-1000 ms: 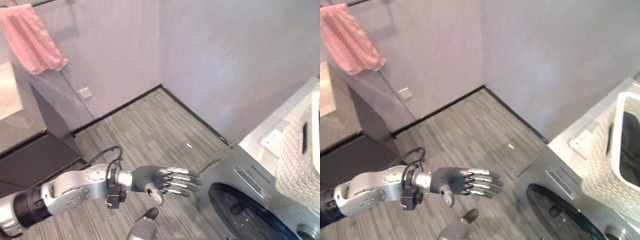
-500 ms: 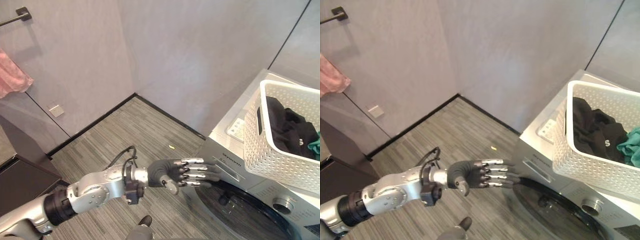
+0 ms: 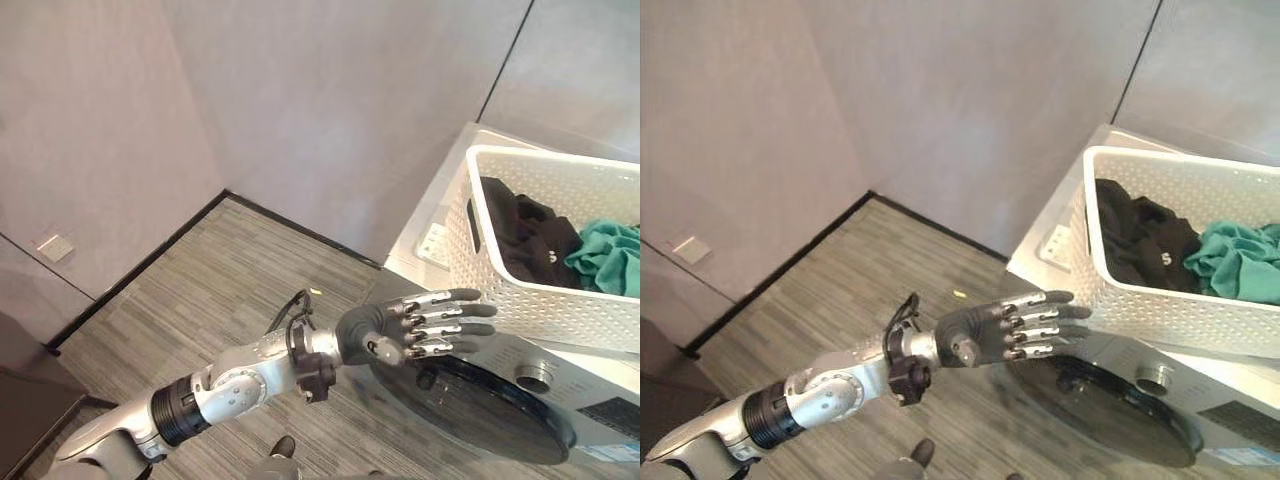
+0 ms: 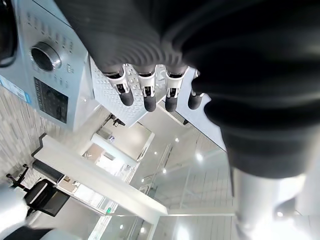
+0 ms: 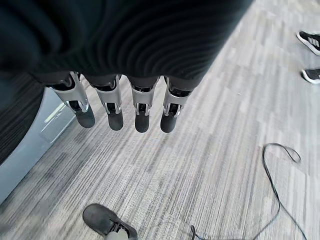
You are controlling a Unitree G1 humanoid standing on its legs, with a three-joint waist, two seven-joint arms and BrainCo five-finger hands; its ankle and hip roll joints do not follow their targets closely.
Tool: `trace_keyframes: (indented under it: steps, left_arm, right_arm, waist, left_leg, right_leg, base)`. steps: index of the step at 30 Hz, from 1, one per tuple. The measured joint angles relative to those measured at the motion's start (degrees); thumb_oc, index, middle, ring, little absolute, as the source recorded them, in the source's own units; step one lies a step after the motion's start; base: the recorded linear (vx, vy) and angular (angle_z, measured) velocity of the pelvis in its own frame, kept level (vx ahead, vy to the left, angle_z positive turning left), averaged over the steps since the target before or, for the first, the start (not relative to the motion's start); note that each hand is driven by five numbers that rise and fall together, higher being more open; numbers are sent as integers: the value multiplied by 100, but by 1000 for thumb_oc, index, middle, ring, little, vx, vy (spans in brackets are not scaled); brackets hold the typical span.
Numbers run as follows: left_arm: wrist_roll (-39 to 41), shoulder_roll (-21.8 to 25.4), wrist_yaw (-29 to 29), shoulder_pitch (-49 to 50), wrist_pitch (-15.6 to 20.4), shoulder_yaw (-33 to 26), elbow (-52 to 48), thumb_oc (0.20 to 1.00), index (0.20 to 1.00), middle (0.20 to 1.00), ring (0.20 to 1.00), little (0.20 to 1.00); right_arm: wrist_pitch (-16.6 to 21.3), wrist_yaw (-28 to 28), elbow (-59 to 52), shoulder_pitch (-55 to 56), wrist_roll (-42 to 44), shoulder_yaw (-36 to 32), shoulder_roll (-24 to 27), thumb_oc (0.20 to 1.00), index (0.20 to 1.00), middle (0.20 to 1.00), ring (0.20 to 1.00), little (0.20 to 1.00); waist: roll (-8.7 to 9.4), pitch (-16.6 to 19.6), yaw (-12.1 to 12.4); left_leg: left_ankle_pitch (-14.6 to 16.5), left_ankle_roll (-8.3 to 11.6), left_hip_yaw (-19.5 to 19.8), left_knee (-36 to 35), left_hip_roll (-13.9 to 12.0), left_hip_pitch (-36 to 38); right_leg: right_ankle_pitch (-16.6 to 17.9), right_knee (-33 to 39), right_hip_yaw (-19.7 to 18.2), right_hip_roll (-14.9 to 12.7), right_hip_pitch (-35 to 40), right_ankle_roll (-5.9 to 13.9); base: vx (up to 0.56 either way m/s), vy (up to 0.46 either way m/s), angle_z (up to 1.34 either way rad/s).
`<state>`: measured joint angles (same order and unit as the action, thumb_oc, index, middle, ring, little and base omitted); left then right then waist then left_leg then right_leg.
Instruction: Grab the laundry basket,head to the washer,open it,put in the laundry and shut it.
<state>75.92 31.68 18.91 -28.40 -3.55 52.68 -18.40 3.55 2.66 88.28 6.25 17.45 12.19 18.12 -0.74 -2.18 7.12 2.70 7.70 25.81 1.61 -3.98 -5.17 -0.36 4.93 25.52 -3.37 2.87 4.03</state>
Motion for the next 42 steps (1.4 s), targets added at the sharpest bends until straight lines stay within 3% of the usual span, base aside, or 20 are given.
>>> trace_keyframes:
  steps: [8,15,24,29,42]
  left_arm:
    - [-153,-324,-22,-93,17,238,334,1000,1000,1000,1000,1000]
    - [-293,-485,-40,-164,19,285,439,1000,1000,1000,1000,1000]
    - [-1306,-447,-163,-564,294,488,1300,1000,1000,1000,1000,1000]
    - [-2143,-55,-377,-634,534,457,1627,1000,1000,1000,1000,1000]
    - [-2308,196,-453,-641,579,360,1726,1000,1000,1000,1000,1000]
  right_arm:
    - [-10,7,-21,229,215,-320,103,1000,1000,1000,1000,1000]
    - [-39,13,2,269,338,-372,120,1000,1000,1000,1000,1000]
    - [-89,19,-26,247,438,-425,148,1000,1000,1000,1000,1000]
    - [-71,14,-157,229,546,-420,212,1000,1000,1000,1000,1000]
    - [25,21,-248,126,656,-423,208,1000,1000,1000,1000,1000]
  waist:
    - [-16,30,-344]
    - [-34,118,-487]
    - [-5,175,-474]
    - [31,164,-452]
    - [209,49,-369]
  left_leg:
    - [17,-30,-328,-140,-86,209]
    - [20,-35,-577,-284,-191,326]
    - [41,-68,-622,-338,-246,194]
    - [37,-68,-617,-327,-270,94]
    - [37,-67,-610,-387,-284,102]
  right_leg:
    - [30,-4,-394,7,-72,-6]
    - [62,26,-658,63,-160,-24]
    - [74,40,-778,127,-384,-23]
    - [123,39,-778,138,-480,-59]
    - [99,43,-760,141,-478,-31]
  base:
    - [19,5,-27]
    - [9,0,-20]
    - [4,-4,-8]
    - [0,0,0]
    - [24,-3,0]
